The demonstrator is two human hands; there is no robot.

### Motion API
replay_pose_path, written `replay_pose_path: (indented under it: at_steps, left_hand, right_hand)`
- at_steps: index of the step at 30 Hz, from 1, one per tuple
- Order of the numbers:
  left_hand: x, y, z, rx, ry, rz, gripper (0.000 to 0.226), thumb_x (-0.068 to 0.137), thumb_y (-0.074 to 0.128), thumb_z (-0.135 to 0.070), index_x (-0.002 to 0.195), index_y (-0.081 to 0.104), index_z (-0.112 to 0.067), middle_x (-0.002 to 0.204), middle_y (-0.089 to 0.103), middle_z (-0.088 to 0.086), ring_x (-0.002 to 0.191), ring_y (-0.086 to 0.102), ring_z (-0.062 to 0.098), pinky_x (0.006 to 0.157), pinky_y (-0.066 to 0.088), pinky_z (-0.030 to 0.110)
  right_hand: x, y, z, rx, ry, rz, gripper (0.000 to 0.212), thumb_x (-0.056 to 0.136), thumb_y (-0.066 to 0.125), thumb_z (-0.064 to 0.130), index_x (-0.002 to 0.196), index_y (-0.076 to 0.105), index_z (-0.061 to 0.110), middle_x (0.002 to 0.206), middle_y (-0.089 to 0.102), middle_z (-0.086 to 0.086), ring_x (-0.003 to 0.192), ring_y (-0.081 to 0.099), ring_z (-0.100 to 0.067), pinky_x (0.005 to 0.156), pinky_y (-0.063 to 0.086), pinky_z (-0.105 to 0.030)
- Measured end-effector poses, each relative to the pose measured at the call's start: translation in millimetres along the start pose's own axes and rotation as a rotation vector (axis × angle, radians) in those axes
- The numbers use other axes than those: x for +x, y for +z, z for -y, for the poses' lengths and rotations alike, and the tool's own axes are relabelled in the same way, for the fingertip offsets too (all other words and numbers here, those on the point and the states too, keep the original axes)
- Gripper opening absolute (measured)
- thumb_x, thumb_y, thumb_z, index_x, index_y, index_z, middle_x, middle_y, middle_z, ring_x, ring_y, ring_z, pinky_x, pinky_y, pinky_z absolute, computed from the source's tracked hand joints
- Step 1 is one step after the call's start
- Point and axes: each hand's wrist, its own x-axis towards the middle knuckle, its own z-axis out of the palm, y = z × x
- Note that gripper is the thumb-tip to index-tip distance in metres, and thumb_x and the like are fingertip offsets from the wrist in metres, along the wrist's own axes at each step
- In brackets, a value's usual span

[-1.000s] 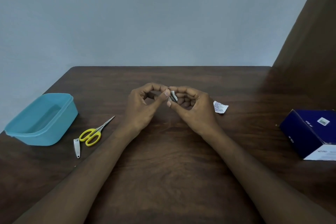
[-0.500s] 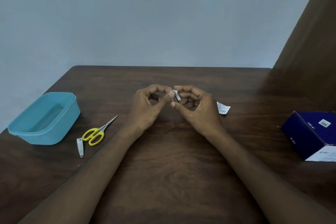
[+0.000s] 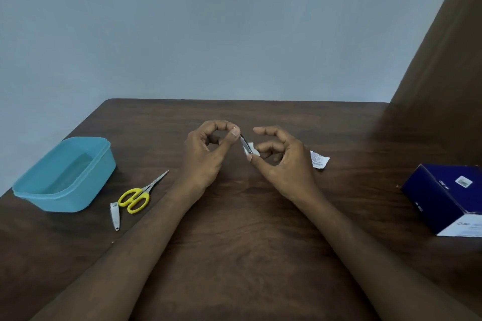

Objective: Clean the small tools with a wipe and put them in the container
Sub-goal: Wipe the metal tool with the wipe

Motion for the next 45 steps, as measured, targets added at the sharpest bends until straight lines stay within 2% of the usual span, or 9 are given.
replay_pose_path:
  at_steps: [4,7,10,18,23,31,35,41,45]
  left_hand:
    - [-3,3,-1,0.039,0.017,0.128,0.006,0.097,0.080,-0.025,0.095,0.079,-0.020,0.108,0.078,-0.009,0.080,0.068,0.011,0.083,0.055,0.028]
    - [-2,3,-1,0.028,0.027,0.093,0.004,0.097,0.081,-0.024,0.096,0.080,-0.020,0.108,0.081,-0.007,0.084,0.071,0.023,0.087,0.057,0.036]
    - [-1,2,-3,-0.041,0.003,0.033,0.004,0.098,0.080,-0.020,0.094,0.080,-0.018,0.101,0.082,-0.006,0.086,0.070,0.009,0.088,0.055,0.032]
    - [0,1,2,-0.012,0.014,0.002,0.007,0.096,0.082,-0.025,0.090,0.080,-0.021,0.090,0.080,-0.010,0.082,0.067,0.008,0.084,0.055,0.038]
    - [-2,2,0,0.059,0.046,0.071,0.008,0.096,0.082,-0.030,0.091,0.081,-0.024,0.089,0.081,-0.008,0.079,0.067,0.013,0.083,0.058,0.045]
    - [-2,2,0,0.044,0.059,0.073,0.007,0.094,0.084,-0.028,0.088,0.083,-0.023,0.086,0.081,-0.008,0.074,0.065,0.015,0.076,0.054,0.040]
    - [-2,2,-1,0.068,0.079,0.088,0.006,0.093,0.085,-0.030,0.091,0.084,-0.024,0.090,0.083,-0.007,0.082,0.069,0.038,0.078,0.058,0.049]
    - [-2,2,-2,0.091,0.081,0.065,0.004,0.091,0.086,-0.030,0.089,0.085,-0.026,0.088,0.082,-0.011,0.081,0.071,0.035,0.077,0.059,0.049]
    - [-4,3,-4,0.090,0.087,0.064,0.005,0.088,0.089,-0.031,0.088,0.085,-0.027,0.083,0.083,-0.009,0.071,0.072,0.033,0.069,0.058,0.049]
  right_hand:
    - [1,-1,1,0.011,-0.028,-0.012,0.050,0.083,0.087,0.017,0.127,0.069,0.029,0.093,0.081,0.013,0.083,0.075,-0.004,0.082,0.050,-0.020]
    - [2,0,-1,0.030,0.004,-0.022,0.036,0.085,0.086,0.024,0.118,0.073,0.029,0.089,0.081,0.011,0.074,0.074,-0.012,0.079,0.060,-0.038]
    - [4,-2,-4,0.065,0.075,-0.011,0.018,0.086,0.088,0.024,0.101,0.079,0.027,0.082,0.082,0.007,0.077,0.077,-0.027,0.078,0.062,-0.047]
    - [8,-10,-1,0.198,0.078,-0.142,0.010,0.090,0.085,0.015,0.094,0.082,0.024,0.090,0.083,0.007,0.081,0.075,-0.007,0.079,0.060,-0.027]
    - [5,-5,3,0.218,0.034,-0.078,0.010,0.091,0.083,0.012,0.097,0.082,0.020,0.091,0.083,0.003,0.081,0.075,-0.008,0.074,0.058,-0.022]
    - [4,-3,1,0.168,0.038,-0.063,0.011,0.093,0.081,0.012,0.095,0.082,0.023,0.085,0.082,0.000,0.082,0.079,-0.024,0.077,0.063,-0.040]
    - [4,-4,1,0.190,0.041,-0.025,0.006,0.094,0.081,0.013,0.096,0.082,0.018,0.083,0.081,-0.002,0.077,0.077,-0.017,0.074,0.061,-0.035]
    - [4,1,-8,0.106,0.058,0.078,0.004,0.089,0.083,0.020,0.089,0.079,0.022,0.081,0.078,0.003,0.074,0.070,-0.012,0.074,0.058,-0.037]
    - [2,4,-8,0.030,0.035,0.083,0.027,0.074,0.090,0.040,0.085,0.074,0.021,0.071,0.070,0.003,0.064,0.061,-0.008,0.063,0.055,-0.035]
